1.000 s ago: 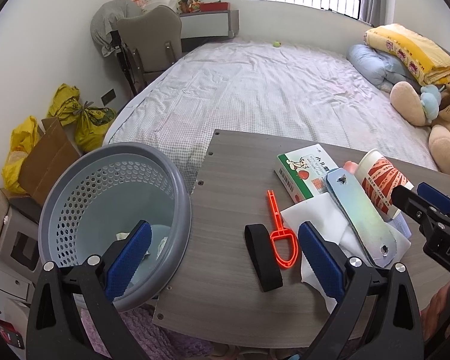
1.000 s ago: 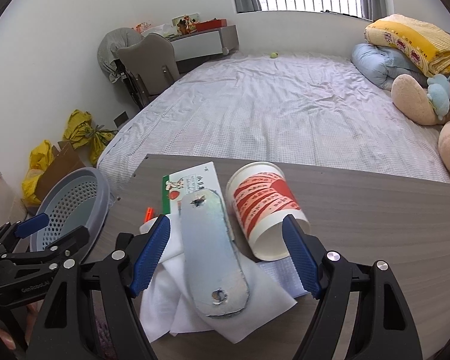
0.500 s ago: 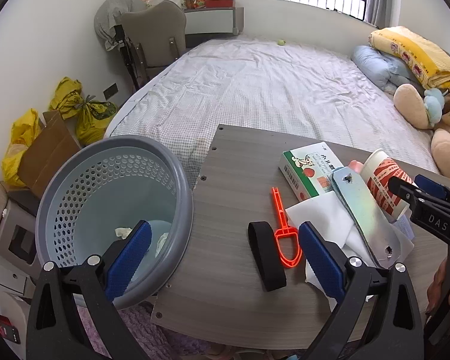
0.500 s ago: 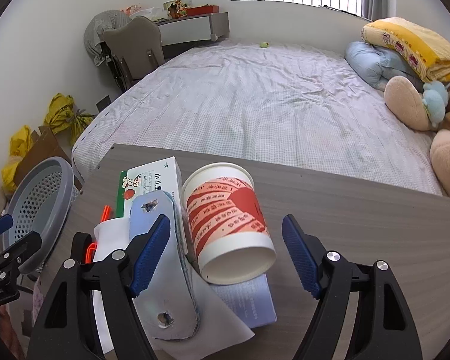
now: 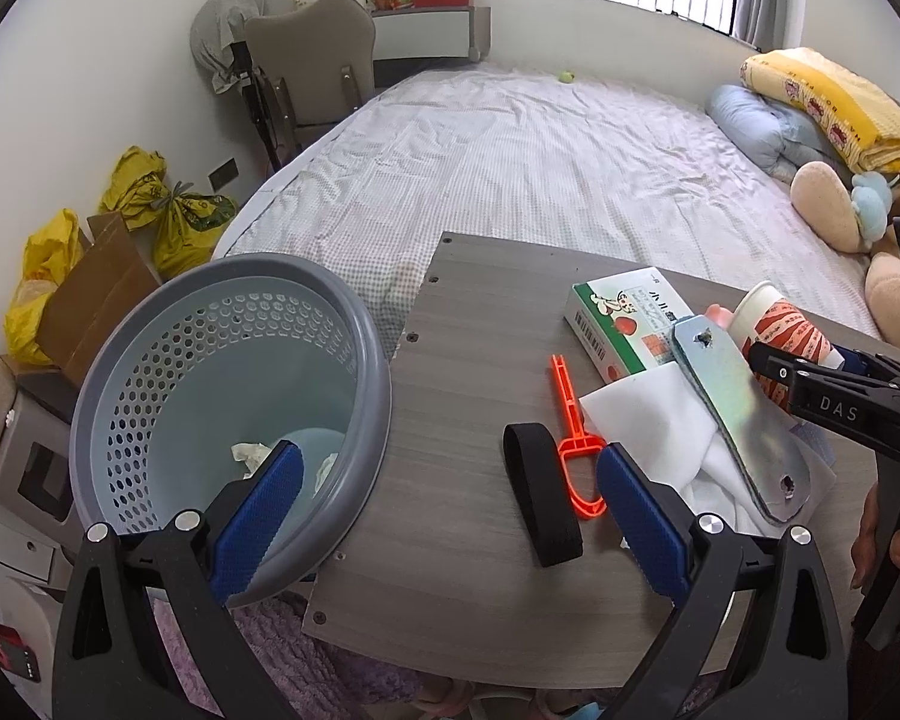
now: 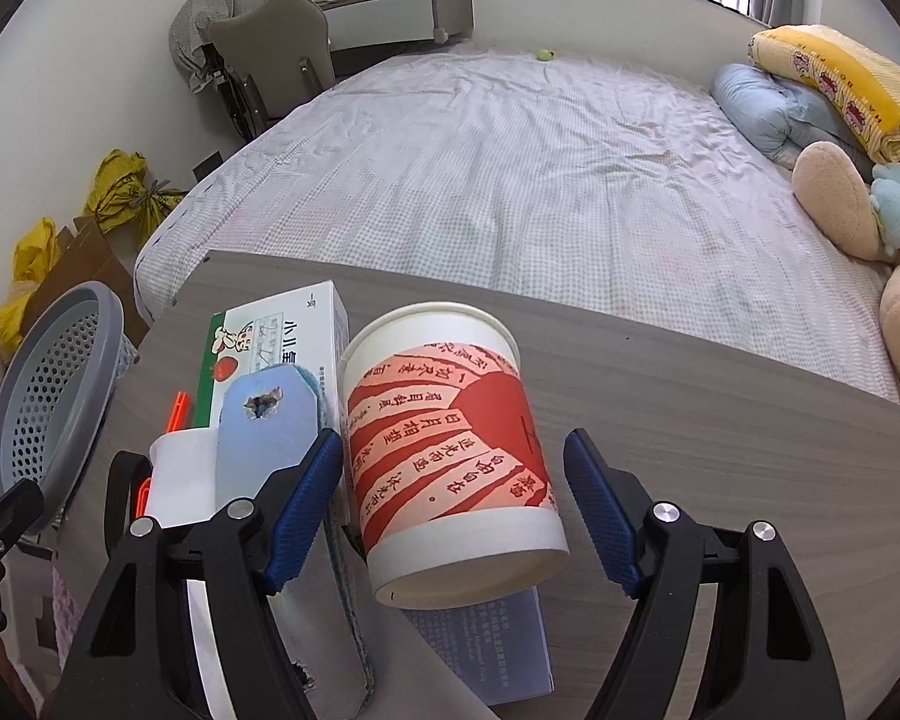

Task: Collect trash
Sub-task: 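Grasp the red-patterned paper cup with the right gripper, then lift the paper cup with the right gripper while the left gripper grasps the metal plate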

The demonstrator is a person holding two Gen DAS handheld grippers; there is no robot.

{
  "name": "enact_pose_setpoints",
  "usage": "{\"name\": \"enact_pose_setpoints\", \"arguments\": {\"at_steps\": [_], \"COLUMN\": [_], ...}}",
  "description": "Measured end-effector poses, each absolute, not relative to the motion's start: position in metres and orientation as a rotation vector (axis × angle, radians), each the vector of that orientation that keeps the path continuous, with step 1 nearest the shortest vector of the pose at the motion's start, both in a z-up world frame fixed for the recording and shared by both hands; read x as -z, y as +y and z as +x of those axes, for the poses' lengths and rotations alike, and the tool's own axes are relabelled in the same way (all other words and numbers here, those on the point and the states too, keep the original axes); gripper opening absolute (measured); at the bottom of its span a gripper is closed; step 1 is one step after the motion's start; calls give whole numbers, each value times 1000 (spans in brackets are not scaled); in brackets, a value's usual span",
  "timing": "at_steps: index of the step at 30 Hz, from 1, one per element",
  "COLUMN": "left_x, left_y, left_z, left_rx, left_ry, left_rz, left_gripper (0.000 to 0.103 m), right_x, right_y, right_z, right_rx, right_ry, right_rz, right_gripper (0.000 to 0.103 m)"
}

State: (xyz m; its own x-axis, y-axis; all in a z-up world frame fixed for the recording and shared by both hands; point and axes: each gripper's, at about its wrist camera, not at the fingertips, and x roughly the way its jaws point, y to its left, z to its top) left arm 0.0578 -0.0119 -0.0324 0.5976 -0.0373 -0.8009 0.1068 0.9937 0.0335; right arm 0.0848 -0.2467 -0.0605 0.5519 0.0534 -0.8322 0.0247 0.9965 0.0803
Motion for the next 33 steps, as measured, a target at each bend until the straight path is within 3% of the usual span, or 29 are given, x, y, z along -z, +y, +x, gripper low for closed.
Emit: {"name": "enact_pose_setpoints", "arguments": {"at_steps": [3, 6, 18, 33], "left_x": [34, 36, 40, 40], "left_y": [-13, -15, -28, -124], "left_z": [56, 55, 46, 58], "left_rx": [86, 91, 121, 218], "left_ry": [933, 934, 953, 969], "left_rz": [81, 89, 105, 132], "left_gripper": [96, 96, 96, 96], "right_x": [61, 60, 29, 15], "right_y": [-246, -245, -261, -324], "right_z": [83, 81, 45, -28], "right_rx": [-21, -25, 26, 179], "right_ry": [984, 977, 860, 774], "right_rz": [84, 87, 157, 199], "right_gripper": [64, 62, 62, 62]}}
